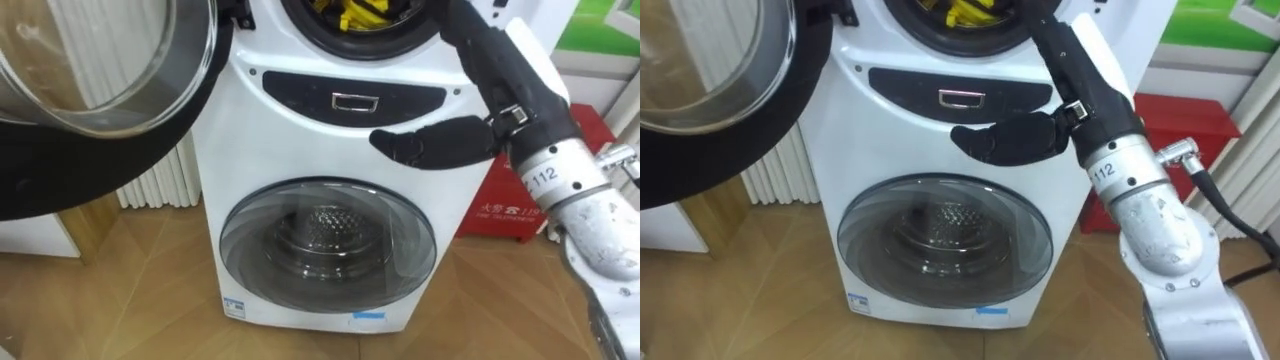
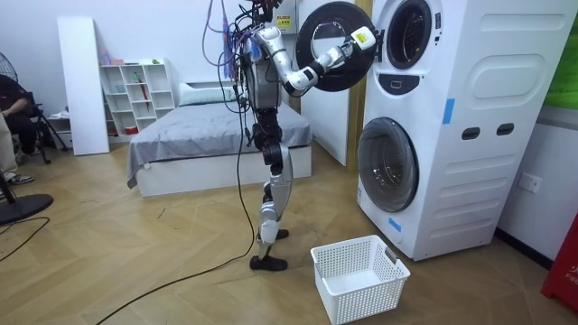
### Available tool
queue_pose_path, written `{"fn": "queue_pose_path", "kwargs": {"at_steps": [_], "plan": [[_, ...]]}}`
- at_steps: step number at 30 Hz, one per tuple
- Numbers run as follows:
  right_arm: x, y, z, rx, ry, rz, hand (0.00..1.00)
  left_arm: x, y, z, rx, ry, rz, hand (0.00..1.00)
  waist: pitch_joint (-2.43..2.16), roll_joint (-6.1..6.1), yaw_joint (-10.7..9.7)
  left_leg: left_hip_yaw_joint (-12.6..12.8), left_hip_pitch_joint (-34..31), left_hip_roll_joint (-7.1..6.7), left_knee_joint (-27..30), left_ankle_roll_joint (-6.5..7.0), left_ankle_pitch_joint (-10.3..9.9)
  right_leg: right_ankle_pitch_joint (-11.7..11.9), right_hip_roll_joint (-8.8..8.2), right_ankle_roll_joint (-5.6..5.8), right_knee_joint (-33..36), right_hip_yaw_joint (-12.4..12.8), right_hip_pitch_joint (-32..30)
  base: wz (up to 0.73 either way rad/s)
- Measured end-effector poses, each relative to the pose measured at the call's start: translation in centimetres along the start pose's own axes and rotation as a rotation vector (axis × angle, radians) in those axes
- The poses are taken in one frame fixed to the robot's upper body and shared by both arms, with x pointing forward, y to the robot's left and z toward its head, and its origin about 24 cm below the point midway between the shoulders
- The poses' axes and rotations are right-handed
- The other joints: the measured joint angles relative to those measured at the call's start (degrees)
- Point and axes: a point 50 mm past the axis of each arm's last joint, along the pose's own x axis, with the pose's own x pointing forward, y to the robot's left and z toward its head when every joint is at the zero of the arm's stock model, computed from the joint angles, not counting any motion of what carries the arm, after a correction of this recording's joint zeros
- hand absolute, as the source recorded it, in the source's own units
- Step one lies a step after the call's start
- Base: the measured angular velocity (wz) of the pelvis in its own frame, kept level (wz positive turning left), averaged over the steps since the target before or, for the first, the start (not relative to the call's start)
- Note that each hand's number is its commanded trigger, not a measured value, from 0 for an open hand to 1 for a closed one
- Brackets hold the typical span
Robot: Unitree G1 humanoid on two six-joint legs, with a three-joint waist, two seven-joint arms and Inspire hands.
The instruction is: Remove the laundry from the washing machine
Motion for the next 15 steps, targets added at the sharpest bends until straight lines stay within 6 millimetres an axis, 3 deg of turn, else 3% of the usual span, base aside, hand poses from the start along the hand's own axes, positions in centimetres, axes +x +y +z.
{"fn": "queue_pose_path", "kwargs": {"at_steps": [8,15], "plan": [[0.0,0.2,-0.1,0.083,0.002,0.012,0.00,0.0,0.0,-0.2,0.002,0.026,0.001,0.00,-0.04,0.06,1.50,-0.12,0.15,-0.05,0.11,0.00,0.00,0.00,-0.04,0.00,-0.02,-0.05,0.00,0.00],[0.0,0.1,-1.9,0.148,0.078,-0.034,0.00,0.0,0.0,-0.3,0.002,0.026,0.002,0.00,0.09,0.65,1.86,-0.39,0.94,-0.06,-0.08,0.00,0.00,-0.02,-0.07,0.04,-0.04,-0.92,1.28,0.02]]}}
